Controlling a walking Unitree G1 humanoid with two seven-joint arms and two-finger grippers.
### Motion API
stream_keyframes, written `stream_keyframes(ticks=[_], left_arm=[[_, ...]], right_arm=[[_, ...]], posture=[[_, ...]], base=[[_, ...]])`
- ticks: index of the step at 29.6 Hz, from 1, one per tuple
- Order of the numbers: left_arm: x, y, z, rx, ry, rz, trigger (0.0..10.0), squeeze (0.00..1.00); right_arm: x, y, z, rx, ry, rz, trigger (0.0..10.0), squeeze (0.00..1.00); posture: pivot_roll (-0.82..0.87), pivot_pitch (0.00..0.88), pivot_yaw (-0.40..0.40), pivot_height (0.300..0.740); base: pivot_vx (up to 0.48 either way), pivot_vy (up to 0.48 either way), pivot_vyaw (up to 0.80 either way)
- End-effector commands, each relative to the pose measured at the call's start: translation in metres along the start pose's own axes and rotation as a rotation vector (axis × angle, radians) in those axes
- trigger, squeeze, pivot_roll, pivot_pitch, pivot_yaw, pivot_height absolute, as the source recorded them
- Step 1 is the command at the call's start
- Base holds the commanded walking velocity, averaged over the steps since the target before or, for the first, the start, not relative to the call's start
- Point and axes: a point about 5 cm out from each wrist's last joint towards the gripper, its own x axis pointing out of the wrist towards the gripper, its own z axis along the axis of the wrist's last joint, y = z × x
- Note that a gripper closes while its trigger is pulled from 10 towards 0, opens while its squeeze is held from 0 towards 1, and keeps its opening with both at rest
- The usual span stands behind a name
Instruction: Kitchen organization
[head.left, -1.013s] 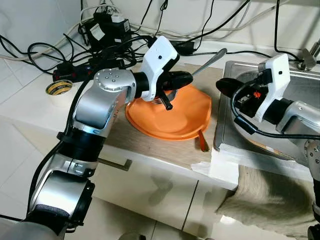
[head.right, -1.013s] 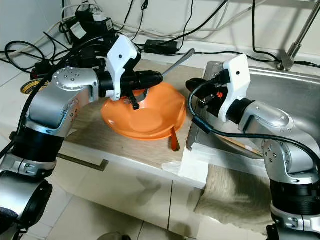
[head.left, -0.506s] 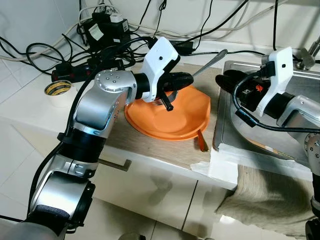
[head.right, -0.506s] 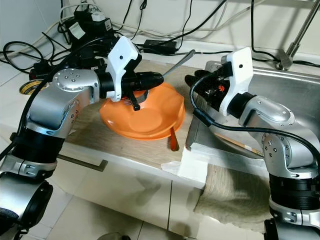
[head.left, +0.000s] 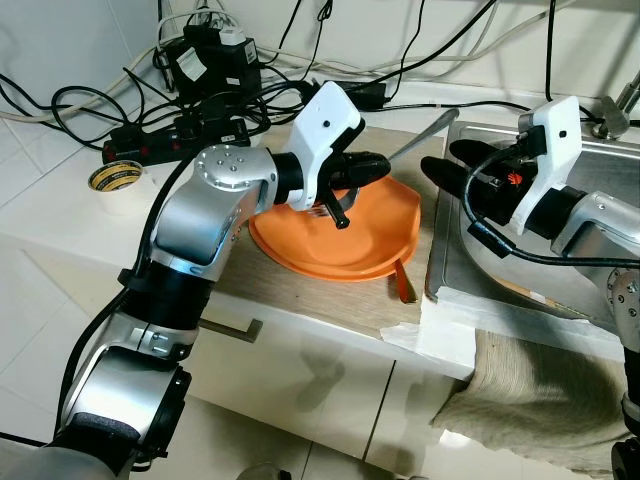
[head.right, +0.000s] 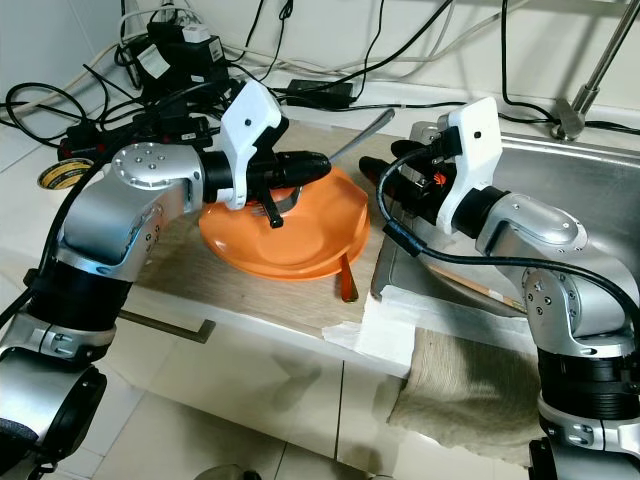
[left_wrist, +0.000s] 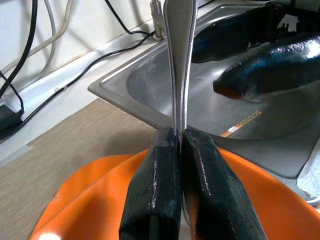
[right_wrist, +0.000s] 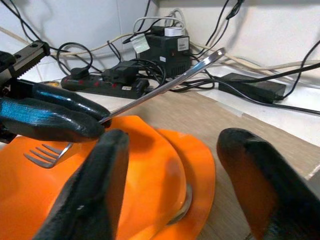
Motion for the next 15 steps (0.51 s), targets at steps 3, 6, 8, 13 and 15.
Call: stream_keyframes(ticks=[3, 6, 8, 13, 15], left_arm=[[-0.0014, -0.0024, 0.0049, 0.02, -0.01, -0.008, 0.0, 0.0], [-0.0015, -0.003, 0.0053, 0.022, -0.012, -0.013, 0.0, 0.0], [-0.0012, -0.0045, 0.0064, 0.024, -0.016, -0.019, 0.0, 0.0], [-0.0003, -0.0071, 0.0072, 0.027, -0.021, -0.038, 0.0, 0.0], [-0.0003, -0.0072, 0.0072, 0.027, -0.021, -0.039, 0.0, 0.0]], right_arm=[[0.0004, -0.0001, 0.0014, -0.014, 0.008, 0.005, 10.0, 1.0], [0.001, 0.0002, 0.0016, -0.014, 0.007, 0.009, 10.0, 1.0], [0.0019, 0.001, 0.0021, -0.016, 0.005, 0.014, 10.0, 1.0], [0.0059, -0.001, 0.0025, -0.005, 0.007, -0.011, 10.0, 0.0], [0.0064, -0.0006, 0.003, 0.002, 0.003, -0.009, 10.0, 0.0]], posture=[[-0.04, 0.0, 0.06, 0.74], [-0.04, 0.0, 0.057, 0.74], [-0.03, 0.0, 0.058, 0.74], [-0.03, 0.0, 0.06, 0.74], [-0.03, 0.0, 0.061, 0.74]], base=[[0.0, 0.0, 0.0], [0.0, 0.0, 0.0], [0.0, 0.0, 0.0], [0.0, 0.0, 0.0], [0.0, 0.0, 0.0]])
